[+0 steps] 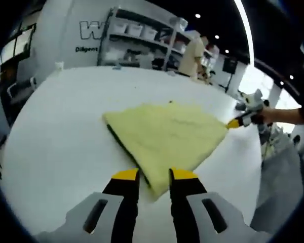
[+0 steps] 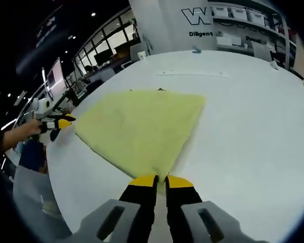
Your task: Fold the garment on the visible template until the final outline fits inside the template.
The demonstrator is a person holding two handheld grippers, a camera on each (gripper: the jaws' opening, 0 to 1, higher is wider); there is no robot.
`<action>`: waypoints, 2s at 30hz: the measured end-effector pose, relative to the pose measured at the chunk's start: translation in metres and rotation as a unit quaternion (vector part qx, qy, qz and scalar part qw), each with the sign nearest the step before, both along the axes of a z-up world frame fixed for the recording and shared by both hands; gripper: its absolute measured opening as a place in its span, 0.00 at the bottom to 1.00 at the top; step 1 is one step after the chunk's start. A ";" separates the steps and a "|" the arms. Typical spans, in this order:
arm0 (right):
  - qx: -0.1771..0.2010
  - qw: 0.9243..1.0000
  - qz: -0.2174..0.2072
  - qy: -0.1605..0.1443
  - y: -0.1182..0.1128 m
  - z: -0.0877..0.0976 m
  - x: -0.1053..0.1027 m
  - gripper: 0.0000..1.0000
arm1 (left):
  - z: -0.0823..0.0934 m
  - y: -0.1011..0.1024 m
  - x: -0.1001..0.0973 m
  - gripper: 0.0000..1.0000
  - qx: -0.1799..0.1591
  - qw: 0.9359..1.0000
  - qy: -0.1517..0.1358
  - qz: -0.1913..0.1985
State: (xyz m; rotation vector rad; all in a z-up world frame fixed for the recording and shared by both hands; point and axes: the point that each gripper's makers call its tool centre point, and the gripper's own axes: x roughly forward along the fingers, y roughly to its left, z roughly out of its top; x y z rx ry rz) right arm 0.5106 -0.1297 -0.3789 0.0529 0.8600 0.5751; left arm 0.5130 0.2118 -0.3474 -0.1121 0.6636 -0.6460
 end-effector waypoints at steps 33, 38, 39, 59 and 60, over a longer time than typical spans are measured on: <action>-0.009 1.000 0.002 0.000 -0.005 -0.001 -0.010 0.00 | -0.018 0.007 -0.005 0.14 -0.038 0.992 0.083 0.082; -0.005 1.000 0.001 0.001 -0.005 -0.001 -0.010 0.00 | -0.028 0.008 -0.004 0.08 -0.021 0.993 0.082 0.078; -0.004 1.000 0.001 0.001 -0.004 -0.001 -0.009 0.00 | -0.027 0.010 -0.002 0.06 -0.028 0.992 0.084 0.093; -0.006 1.000 -0.007 0.000 -0.015 0.002 -0.030 0.00 | -0.027 0.009 -0.030 0.00 -0.011 0.990 0.086 0.108; -0.005 1.000 -0.007 0.002 -0.016 0.001 -0.032 0.00 | -0.026 0.008 -0.033 0.00 -0.009 0.990 0.086 0.108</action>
